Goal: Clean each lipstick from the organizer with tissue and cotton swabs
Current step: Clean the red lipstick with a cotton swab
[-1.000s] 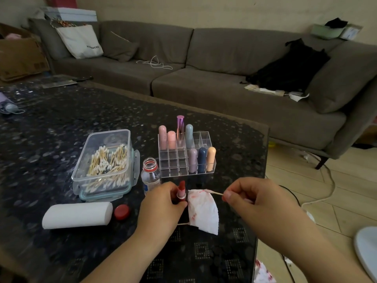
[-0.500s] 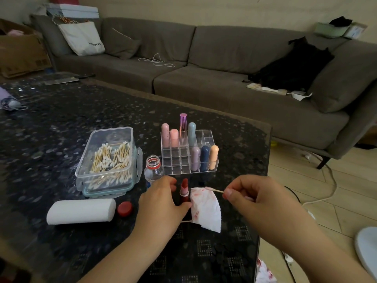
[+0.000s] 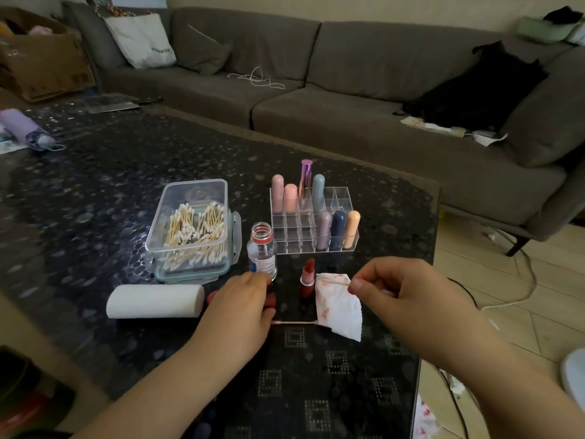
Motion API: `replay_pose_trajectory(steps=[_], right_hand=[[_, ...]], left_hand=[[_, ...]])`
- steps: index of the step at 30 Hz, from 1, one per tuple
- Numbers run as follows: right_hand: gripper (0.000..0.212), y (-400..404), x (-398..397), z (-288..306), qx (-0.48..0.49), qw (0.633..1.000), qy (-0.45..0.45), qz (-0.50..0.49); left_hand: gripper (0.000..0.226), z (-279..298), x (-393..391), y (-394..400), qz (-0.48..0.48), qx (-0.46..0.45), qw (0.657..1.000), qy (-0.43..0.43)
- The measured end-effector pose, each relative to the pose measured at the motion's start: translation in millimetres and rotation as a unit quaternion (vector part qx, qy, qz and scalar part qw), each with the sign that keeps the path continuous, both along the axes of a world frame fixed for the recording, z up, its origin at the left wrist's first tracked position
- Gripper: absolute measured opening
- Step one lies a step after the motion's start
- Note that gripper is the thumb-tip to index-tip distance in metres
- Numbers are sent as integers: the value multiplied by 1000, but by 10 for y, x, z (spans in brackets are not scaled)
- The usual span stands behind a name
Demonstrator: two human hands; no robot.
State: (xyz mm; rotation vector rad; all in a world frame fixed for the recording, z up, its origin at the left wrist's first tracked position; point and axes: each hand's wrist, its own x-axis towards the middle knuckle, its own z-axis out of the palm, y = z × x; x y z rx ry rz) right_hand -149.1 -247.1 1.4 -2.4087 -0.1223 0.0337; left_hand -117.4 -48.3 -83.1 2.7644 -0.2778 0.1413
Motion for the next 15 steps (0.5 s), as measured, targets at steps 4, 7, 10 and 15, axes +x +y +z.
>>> replay_pose_trajectory(steps=[4, 7, 10, 15], right_hand=[[16, 32, -12, -4, -22, 1000, 1, 4], [17, 35, -9, -39, -28, 1000, 1, 13], [17, 39, 0, -60, -32, 999, -8, 29], [14, 62, -18, -53, -2, 998, -45, 34]], left_hand=[[33, -57, 67, 9, -15, 15, 1000, -1], [30, -69, 85, 18, -20, -4, 1000, -3], [27, 21, 14, 8, -14, -78, 996, -27], [19, 252, -148, 57, -40, -265, 962, 52]])
